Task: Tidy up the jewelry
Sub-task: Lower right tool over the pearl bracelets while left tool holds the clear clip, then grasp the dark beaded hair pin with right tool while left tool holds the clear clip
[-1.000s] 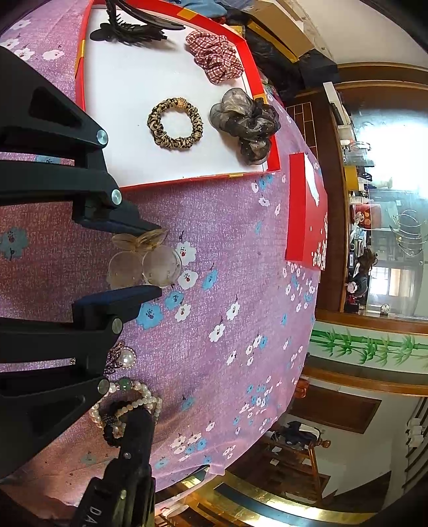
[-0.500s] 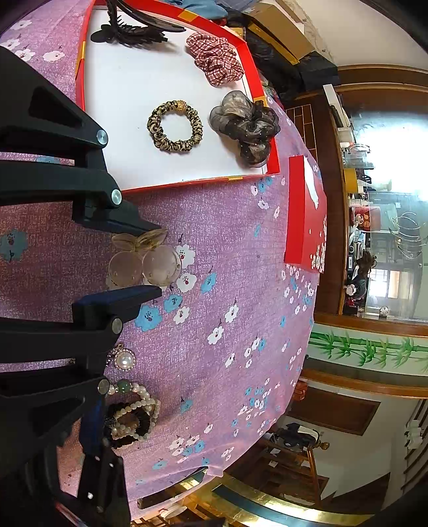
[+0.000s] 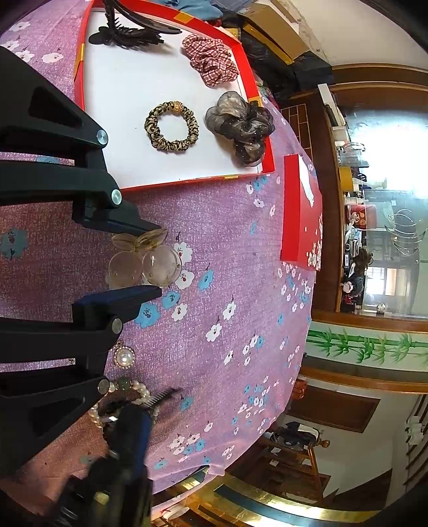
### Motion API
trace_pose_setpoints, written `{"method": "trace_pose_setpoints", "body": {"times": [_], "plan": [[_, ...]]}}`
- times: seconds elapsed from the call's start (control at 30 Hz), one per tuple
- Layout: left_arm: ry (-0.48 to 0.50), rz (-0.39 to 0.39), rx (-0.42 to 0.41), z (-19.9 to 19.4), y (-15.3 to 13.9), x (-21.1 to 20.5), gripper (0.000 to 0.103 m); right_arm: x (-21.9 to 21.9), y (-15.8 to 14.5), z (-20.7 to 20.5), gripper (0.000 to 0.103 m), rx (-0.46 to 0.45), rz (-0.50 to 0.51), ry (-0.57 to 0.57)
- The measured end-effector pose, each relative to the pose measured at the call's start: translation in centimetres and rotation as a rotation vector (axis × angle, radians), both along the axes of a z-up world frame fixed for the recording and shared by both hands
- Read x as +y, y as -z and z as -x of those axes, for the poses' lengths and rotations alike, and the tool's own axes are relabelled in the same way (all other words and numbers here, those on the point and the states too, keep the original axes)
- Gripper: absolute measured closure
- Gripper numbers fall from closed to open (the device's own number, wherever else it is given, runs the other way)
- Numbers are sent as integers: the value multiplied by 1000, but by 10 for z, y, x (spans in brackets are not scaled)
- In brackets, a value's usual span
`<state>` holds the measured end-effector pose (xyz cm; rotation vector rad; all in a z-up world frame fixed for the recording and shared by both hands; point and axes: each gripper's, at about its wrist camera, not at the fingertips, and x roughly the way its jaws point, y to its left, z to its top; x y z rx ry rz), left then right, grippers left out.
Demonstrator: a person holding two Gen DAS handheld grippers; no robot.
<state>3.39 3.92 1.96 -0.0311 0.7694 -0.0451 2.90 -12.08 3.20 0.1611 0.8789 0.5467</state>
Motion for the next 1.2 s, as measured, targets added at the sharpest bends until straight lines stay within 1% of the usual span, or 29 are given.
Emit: {"method": "trace_pose_setpoints", "body": {"times": [0.1, 0.2, 0.57, 1.2], "plan": [[5, -4, -7, 1, -1, -1, 75, -6, -4, -1, 92, -1, -32, 24], [6, -4, -8, 1, -1, -1, 75, -5, -5, -2, 92, 3, -39, 26], [9, -18, -20, 2, -4, -2, 75, -3, -1, -3, 92, 15, -40, 4], [8, -23, -25, 2, -4, -2, 75, -2, 1, -6, 92, 24, -47, 2]]}}
